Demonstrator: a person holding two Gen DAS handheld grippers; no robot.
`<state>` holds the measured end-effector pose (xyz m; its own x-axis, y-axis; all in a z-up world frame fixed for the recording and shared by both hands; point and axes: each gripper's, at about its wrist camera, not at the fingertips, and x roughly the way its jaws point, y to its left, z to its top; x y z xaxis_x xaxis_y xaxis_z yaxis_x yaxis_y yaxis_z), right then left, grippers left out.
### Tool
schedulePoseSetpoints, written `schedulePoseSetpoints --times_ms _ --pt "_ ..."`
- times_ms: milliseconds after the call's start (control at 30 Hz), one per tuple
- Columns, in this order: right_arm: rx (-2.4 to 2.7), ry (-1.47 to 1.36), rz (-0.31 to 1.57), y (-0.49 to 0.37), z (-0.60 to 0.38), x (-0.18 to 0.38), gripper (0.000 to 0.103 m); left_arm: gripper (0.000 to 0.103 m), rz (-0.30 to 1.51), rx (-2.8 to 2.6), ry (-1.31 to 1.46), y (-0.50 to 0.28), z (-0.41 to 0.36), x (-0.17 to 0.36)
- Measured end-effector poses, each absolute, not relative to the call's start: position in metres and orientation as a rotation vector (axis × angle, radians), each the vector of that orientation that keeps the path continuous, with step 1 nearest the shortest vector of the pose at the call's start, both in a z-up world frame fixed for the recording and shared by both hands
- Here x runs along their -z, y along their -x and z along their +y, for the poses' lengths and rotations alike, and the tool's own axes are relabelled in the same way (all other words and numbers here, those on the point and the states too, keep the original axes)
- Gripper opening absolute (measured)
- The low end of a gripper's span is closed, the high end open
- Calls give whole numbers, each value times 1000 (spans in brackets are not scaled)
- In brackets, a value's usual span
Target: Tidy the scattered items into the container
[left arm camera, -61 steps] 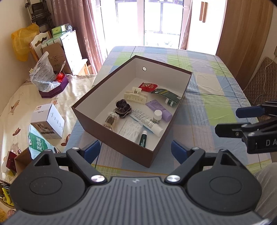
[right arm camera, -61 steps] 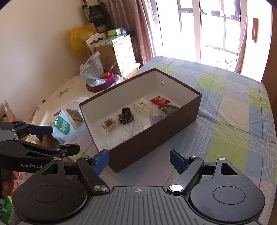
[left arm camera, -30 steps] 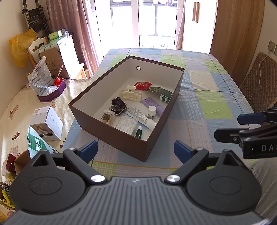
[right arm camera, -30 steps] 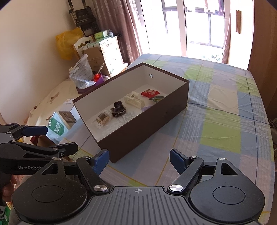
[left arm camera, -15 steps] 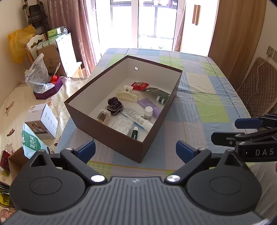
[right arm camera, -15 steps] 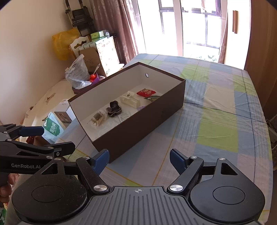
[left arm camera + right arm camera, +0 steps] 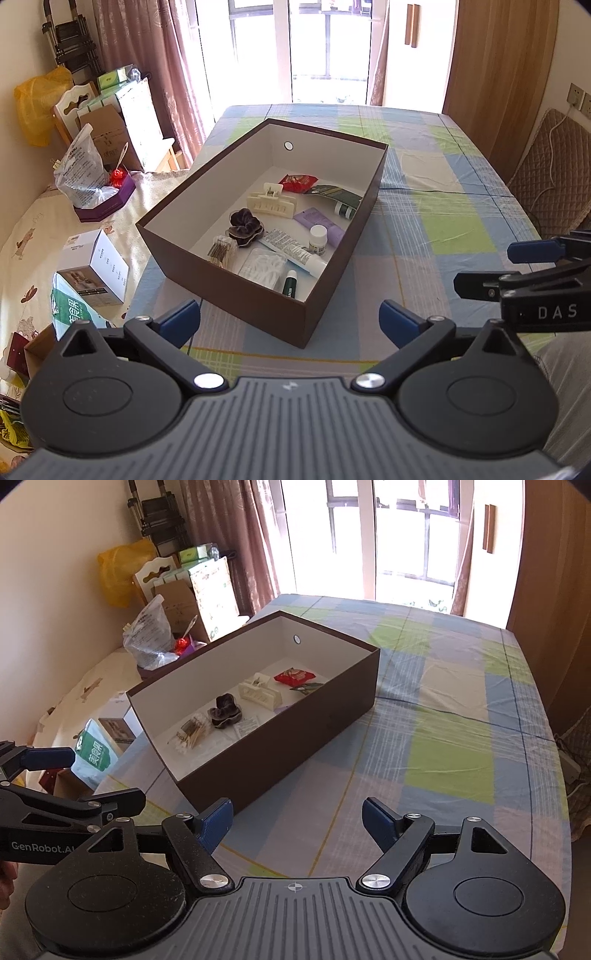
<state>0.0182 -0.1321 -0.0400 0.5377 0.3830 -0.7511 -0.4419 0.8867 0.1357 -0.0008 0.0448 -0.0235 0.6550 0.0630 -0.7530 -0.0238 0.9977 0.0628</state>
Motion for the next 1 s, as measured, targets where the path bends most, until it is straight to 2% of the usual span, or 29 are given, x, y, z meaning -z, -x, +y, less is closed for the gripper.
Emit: schedulePoseSetpoints --times_ms 1000 --pt "-516 63 899 -20 -128 48 83 102 872 -60 -79 -11 42 31"
